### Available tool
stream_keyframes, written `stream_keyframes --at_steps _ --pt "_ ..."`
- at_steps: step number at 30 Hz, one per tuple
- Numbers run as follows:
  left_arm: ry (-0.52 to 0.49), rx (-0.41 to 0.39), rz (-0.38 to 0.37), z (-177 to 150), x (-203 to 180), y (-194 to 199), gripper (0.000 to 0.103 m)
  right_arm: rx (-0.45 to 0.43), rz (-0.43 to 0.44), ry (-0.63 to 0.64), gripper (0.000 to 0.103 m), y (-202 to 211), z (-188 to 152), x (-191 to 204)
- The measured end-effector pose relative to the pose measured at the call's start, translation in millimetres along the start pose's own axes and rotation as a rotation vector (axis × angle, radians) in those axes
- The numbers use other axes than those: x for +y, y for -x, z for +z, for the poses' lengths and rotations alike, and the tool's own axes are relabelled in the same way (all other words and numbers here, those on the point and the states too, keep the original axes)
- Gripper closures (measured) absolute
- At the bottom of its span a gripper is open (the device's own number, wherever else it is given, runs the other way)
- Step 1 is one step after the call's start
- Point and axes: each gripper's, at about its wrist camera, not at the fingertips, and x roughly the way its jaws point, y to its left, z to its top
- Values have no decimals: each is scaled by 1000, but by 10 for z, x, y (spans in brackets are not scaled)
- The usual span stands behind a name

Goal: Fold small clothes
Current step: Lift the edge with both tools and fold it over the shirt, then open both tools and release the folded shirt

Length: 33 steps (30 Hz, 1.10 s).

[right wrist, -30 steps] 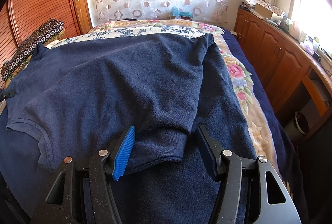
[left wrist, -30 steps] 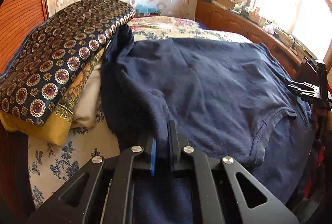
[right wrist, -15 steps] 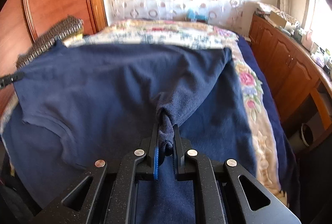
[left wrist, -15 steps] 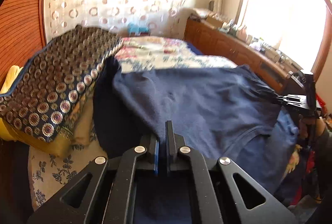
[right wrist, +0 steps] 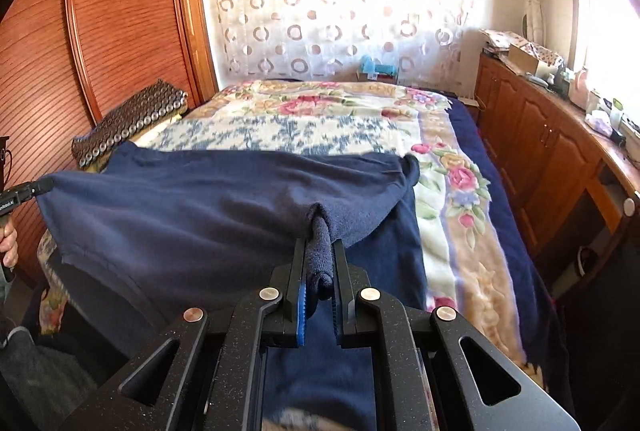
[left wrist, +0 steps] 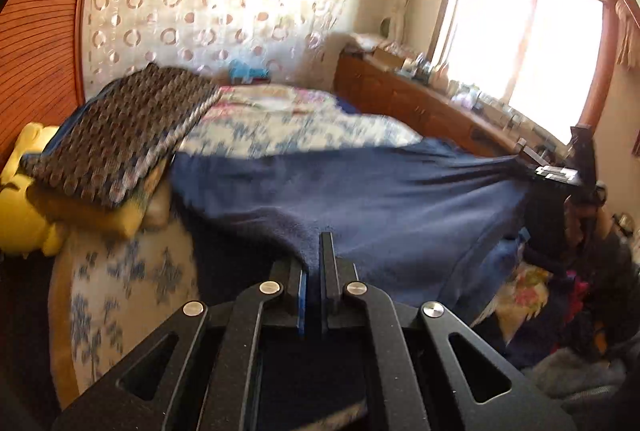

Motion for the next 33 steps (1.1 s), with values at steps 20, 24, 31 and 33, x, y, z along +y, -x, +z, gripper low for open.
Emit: stream_keyframes --at_steps 20,24,31,33 --pt "91 97 124 -554 238 -97 22 49 -64 -35 60 -195 -357 67" --pt "122 127 160 -593 326 -175 22 16 -30 -14 48 -207 -402 250" --pt "135 159 176 -653 343 -283 22 32 62 63 44 -599 -421 650" --pt "129 155 178 -654 331 -293 22 43 72 85 44 -776 -400 758"
